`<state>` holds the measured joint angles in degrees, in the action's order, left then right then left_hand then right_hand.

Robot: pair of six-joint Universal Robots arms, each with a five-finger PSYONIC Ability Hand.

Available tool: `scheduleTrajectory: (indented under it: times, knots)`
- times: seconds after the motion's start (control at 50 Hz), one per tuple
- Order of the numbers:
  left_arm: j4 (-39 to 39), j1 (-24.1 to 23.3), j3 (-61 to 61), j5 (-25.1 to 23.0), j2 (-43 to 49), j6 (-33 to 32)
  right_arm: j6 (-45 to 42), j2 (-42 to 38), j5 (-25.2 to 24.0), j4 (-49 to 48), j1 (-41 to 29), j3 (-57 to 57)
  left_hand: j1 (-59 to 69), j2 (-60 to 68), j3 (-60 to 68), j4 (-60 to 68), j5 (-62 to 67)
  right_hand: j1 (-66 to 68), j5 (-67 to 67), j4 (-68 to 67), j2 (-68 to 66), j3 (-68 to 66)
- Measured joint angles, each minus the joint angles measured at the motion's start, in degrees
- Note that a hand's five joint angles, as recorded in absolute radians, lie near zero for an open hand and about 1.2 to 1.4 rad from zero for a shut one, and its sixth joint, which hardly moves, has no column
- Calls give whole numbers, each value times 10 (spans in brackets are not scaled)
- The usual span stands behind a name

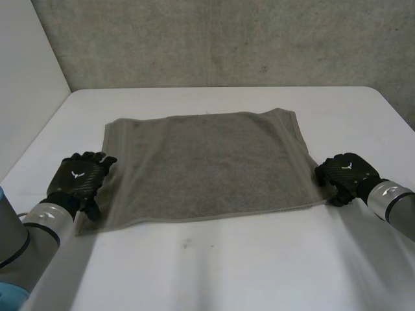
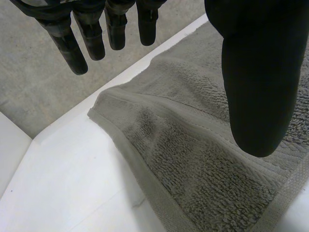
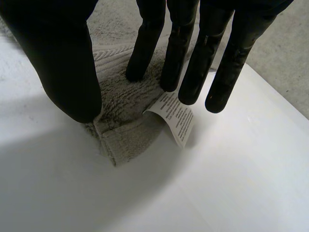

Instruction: Fold the towel.

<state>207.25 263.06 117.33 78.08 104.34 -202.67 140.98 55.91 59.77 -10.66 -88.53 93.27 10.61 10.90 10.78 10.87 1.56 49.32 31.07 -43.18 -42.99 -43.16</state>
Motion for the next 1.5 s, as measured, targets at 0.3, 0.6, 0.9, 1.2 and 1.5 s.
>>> scheduleTrajectory:
  times: [0.3, 0.6, 0.9, 1.2, 1.5]
  knots:
    - [-3, 0, 0, -1, 3, 0, 46, -11, 29, 0, 0, -30, 13, 12, 13, 13, 2, 280, 247, -251, -247, -247]
    - [-83, 7, -55, -36, 63, 0, 97, 7, 72, 8, -7, -20, 580, 588, 588, 588, 403, 293, 256, -251, -247, -249]
    - [-75, 6, -36, -36, 65, -2, 96, 17, 69, 8, -7, -4, 281, 275, 277, 276, 270, 293, 257, -253, -247, -249]
    - [-57, 8, -55, -35, 97, -2, 84, 12, 69, 8, -7, -3, 289, 288, 289, 286, 277, 293, 258, -253, -247, -249]
    - [-44, 7, -91, -18, 107, -1, 76, 10, 70, 7, -7, -3, 555, 577, 576, 576, 555, 293, 258, -253, -247, -249]
